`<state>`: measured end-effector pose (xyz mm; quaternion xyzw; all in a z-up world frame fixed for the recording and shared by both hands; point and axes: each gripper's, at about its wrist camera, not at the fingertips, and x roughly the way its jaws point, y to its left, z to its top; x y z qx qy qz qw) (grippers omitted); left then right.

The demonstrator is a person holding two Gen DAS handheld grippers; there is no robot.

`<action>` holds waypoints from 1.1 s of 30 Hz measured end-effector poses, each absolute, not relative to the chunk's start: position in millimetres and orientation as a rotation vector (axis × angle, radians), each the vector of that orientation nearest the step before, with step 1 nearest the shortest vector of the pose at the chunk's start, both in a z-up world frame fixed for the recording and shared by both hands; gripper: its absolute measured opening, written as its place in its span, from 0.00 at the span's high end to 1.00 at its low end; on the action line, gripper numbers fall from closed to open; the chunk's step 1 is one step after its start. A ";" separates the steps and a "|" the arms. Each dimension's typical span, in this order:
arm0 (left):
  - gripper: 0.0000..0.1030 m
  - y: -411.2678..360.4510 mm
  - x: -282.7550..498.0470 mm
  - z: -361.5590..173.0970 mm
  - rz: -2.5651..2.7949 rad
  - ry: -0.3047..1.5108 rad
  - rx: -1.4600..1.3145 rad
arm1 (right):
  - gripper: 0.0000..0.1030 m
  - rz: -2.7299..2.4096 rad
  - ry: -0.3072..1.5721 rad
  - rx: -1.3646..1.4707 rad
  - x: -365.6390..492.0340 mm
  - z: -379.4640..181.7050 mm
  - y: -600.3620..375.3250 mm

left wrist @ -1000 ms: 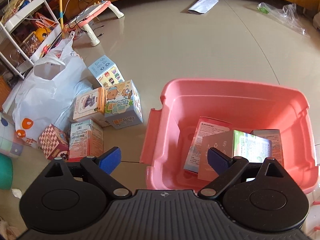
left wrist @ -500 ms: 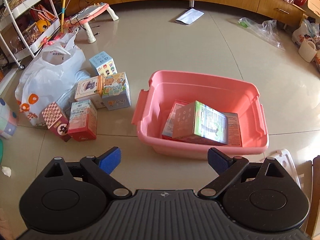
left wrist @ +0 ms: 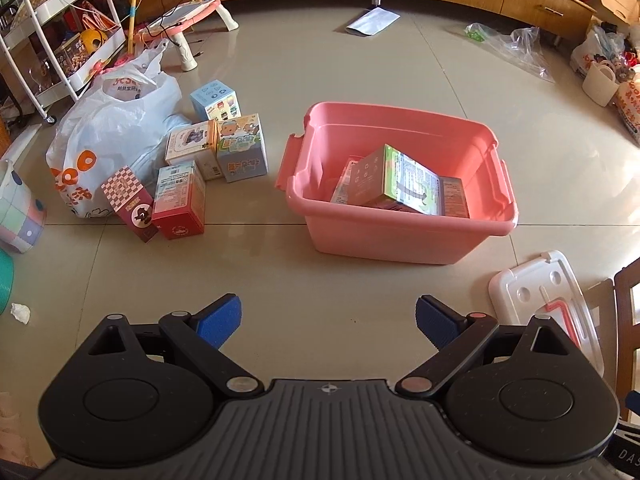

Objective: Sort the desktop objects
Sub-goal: 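Move the right tool toward the white lid with the pink handle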

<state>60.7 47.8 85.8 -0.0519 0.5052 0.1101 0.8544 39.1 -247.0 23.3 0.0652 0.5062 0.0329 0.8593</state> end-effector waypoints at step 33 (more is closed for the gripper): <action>0.06 -9.5 76.8 22.5 0.197 1.175 -0.061 | 0.12 0.198 1.183 -0.085 121.4 -27.3 -299.9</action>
